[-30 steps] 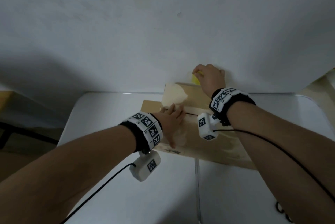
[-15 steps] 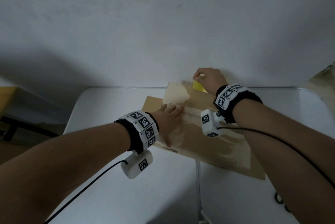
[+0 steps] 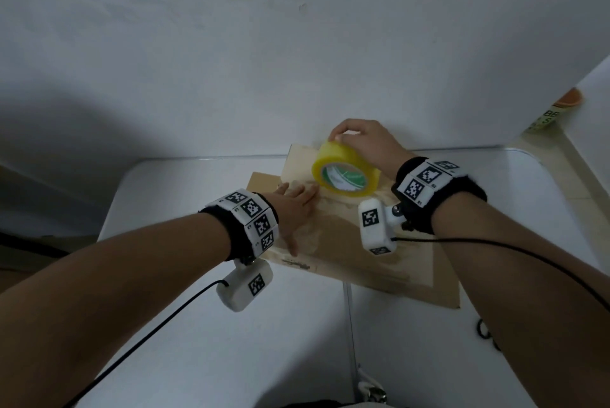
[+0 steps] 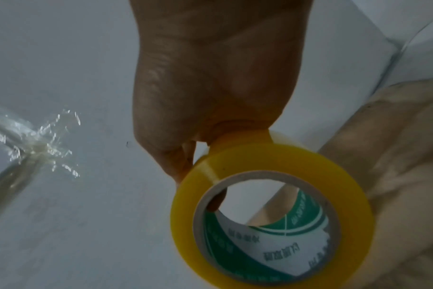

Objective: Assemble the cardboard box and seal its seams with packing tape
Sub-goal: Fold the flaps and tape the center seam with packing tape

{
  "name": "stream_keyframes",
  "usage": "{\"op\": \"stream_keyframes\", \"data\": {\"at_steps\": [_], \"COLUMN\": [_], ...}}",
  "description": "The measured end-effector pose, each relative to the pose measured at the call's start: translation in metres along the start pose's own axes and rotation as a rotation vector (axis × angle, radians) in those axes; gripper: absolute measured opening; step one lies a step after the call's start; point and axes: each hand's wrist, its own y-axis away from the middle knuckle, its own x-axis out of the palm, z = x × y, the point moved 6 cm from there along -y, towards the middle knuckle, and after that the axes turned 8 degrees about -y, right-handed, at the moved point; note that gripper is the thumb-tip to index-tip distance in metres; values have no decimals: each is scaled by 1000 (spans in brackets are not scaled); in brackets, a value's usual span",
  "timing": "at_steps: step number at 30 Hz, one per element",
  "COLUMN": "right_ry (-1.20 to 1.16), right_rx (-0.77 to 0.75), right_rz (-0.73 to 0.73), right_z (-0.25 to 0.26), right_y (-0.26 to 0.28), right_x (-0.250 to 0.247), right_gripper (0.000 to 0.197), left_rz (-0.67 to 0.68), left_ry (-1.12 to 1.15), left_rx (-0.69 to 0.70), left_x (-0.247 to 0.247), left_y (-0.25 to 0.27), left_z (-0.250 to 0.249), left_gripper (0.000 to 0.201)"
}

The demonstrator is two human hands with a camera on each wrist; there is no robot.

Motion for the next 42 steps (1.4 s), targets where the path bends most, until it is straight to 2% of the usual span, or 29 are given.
{"op": "stream_keyframes", "data": {"at_steps": [2,6,7,9,11,12,14,16,17,20,25,31,42], "right_ry": [14,-17,-14,-12,-15,-19,-23,-21,-21,-25,-29,17,94], "right_rx": [29,43,42,40,44,44,42,46,47,44,39,26,45], "right_rz": [50,32,28,8,-9,-13,-16,-24,-26,-33,-38,34,121], "right_z": [-9,-18,-18,-19,-21,-22,-22,-21,-20,-21,-23,-9,-12], "right_y": [4,8,9,11,14,15,16,17,18,18,20,19,18], "right_x": [10,16,16,16,16,17,18,18,18,17,17,22,38], "right_gripper": [17,19,19,20,21,21,20,18,18,19,18,14,14], "left_rz": [-3,-20,-34,-124,-326,-426,-582,-646,-655,-692,-766,-788,-803], "left_ry": [11,58,90,227,515,700,1186,1614,1698,1688,1677,1660,1659], "left_rx": [8,18,29,71,61,-19,-292,-480,-517,-538,-578,-612,-583], "left_x": [1,5,6,4,2,4,26,46,52,52,53,51,53], "left_y": [-1,0,-1,-1,0,2,5,5,1,-6,-6,-3,-6], "left_z": [2,7,10,19,37,50,72,72,66,50,44,45,46], "left_gripper": [132,134,130,108,82,75,66,61,58,47,41,39,40]}}
